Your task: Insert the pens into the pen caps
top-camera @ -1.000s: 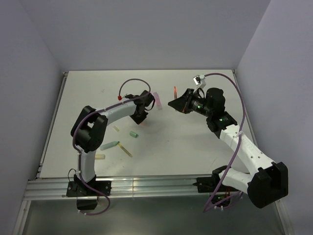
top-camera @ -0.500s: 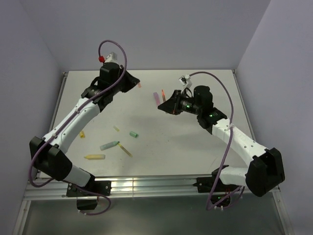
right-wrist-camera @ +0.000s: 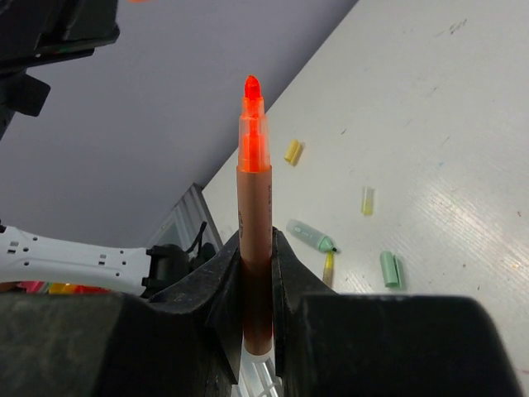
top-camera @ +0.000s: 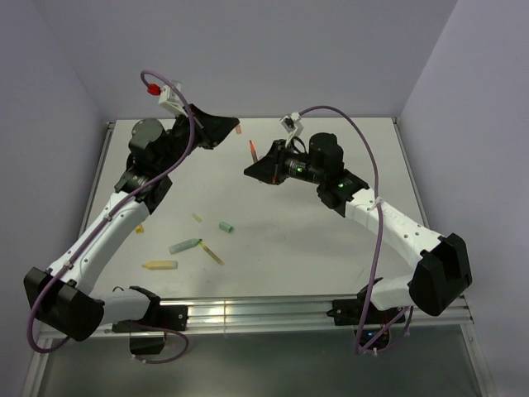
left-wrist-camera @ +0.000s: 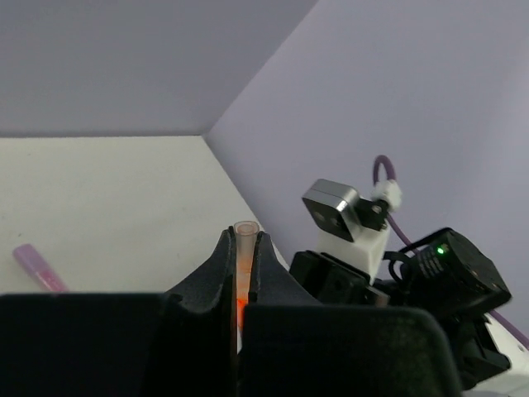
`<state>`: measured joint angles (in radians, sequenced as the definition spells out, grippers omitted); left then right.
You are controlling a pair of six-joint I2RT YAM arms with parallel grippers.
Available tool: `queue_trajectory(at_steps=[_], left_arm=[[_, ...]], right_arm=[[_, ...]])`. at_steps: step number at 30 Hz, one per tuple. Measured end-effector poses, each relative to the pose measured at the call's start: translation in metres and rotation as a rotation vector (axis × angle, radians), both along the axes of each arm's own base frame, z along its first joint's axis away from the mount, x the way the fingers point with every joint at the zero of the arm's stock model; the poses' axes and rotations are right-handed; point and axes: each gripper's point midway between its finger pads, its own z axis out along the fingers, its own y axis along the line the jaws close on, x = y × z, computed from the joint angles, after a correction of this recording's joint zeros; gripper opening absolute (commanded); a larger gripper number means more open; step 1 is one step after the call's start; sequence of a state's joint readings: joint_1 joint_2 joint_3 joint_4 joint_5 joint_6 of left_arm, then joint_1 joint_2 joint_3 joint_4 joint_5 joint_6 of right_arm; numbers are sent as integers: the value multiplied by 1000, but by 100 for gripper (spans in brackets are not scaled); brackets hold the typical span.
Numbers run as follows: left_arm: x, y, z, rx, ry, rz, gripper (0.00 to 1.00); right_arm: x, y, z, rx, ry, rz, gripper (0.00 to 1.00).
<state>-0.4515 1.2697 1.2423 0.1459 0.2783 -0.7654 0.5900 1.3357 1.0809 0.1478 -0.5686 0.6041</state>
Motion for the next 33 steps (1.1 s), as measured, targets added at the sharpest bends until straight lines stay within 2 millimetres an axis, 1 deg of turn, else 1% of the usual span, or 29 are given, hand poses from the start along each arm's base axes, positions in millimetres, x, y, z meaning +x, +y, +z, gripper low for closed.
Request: queue_trajectory(at_steps=[4, 8, 18, 33], left_arm=[[-16, -2, 9, -23, -70, -60, 0], [-20, -6, 8, -30, -89, -94, 0], [-10, -14, -5, -28, -67, -121, 0], [-10, -14, -7, -33, -66, -132, 0]], right_arm=[[1, 2, 5, 15, -18, 2, 0], [0, 3, 6, 19, -22, 6, 0], [-7, 9, 6, 18, -22, 26, 0], [-6, 8, 5, 14, -28, 22, 0]])
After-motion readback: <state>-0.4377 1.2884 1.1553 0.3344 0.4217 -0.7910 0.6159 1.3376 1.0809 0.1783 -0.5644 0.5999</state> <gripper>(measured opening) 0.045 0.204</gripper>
